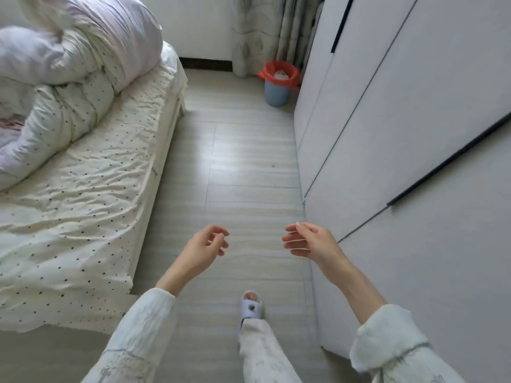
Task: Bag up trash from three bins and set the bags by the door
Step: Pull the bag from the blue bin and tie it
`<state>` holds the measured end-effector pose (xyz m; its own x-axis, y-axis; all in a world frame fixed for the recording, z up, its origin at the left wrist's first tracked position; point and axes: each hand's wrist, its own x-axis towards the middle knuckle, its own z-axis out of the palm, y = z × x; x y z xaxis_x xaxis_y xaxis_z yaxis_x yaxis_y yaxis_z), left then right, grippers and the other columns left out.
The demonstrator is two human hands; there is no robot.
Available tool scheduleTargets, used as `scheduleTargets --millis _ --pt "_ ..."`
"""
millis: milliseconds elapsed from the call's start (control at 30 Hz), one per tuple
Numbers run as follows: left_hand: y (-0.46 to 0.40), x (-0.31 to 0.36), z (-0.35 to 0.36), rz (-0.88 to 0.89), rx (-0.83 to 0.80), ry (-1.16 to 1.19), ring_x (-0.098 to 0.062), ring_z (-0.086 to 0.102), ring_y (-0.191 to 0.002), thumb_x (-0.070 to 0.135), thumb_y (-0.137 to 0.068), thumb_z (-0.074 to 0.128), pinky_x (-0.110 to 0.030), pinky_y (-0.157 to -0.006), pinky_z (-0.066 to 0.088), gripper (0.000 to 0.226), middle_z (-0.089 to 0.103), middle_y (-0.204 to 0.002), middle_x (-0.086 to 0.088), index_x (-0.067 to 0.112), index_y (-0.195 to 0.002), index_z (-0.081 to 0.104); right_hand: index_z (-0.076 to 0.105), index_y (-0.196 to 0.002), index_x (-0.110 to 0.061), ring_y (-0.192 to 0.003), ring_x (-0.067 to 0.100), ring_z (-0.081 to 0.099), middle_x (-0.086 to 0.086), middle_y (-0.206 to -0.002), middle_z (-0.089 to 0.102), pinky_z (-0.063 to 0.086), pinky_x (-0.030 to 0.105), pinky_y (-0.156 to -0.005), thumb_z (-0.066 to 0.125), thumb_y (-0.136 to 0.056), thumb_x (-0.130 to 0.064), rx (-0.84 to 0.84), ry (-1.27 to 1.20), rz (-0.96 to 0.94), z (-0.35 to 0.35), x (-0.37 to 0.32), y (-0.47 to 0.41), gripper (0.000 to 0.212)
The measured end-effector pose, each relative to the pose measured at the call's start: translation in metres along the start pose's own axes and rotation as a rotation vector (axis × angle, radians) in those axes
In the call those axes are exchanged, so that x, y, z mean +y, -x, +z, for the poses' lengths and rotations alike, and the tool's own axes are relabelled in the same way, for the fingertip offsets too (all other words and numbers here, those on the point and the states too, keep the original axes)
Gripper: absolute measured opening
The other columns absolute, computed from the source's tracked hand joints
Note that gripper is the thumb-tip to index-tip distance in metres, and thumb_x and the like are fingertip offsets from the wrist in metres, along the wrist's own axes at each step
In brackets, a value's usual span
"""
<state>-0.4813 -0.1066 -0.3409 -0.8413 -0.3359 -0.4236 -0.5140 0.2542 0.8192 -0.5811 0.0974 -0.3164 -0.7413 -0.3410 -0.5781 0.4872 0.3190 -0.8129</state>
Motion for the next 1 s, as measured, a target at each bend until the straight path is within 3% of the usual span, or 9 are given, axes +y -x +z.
scheduleTargets --millis 200,433,833,1000 --pt "-0.12 0.087 -0.059 0.031 0.067 0.076 -0.014 0.059 -0.068 0.013 -0.095 0.039 -0.026 -0.063 0.043 0.021 0.061 -0.078 0.003 0.024 -0.084 0.054 0.06 -0.093 -0.007 -0.072 0.018 0.062 0.006 -0.08 0.066 0.048 0.026 -0.068 0.039 -0.099 -0.02 -0.003 0.006 -0.069 -0.01 -0.129 -0.118 0.025" --pt "-0.269 0.13 -0.128 0.01 0.121 0.096 -0.015 0.059 -0.068 0.013 -0.095 0.04 -0.024 -0.062 0.043 0.023 0.062 -0.079 0.001 0.026 -0.082 0.054 0.061 -0.098 -0.005 -0.075 0.019 0.064 0.006 -0.083 0.067 0.05 0.027 -0.07 0.039 -0.099 -0.02 -0.038 0.005 -0.111 0.002 -0.242 -0.261 0.027" --pt "-0.597 0.252 -0.246 0.031 0.047 0.076 -0.016 0.059 -0.07 0.011 -0.094 0.038 -0.025 -0.065 0.043 0.019 0.062 -0.081 -0.001 0.017 -0.09 0.055 0.062 -0.091 -0.009 -0.076 0.019 0.065 0.004 -0.081 0.067 0.05 0.028 -0.073 0.038 -0.099 -0.021 0.063 -0.042 -0.138 0.028 -0.449 -0.528 0.028" --pt "-0.701 0.295 -0.26 0.019 -0.047 0.054 -0.015 0.059 -0.069 0.012 -0.094 0.038 -0.024 -0.064 0.043 0.022 0.062 -0.079 0.001 0.021 -0.085 0.055 0.063 -0.09 -0.01 -0.076 0.02 0.064 0.005 -0.082 0.067 0.05 0.027 -0.072 0.038 -0.099 -0.021 0.098 -0.104 -0.096 0.017 -0.496 -0.614 0.028"
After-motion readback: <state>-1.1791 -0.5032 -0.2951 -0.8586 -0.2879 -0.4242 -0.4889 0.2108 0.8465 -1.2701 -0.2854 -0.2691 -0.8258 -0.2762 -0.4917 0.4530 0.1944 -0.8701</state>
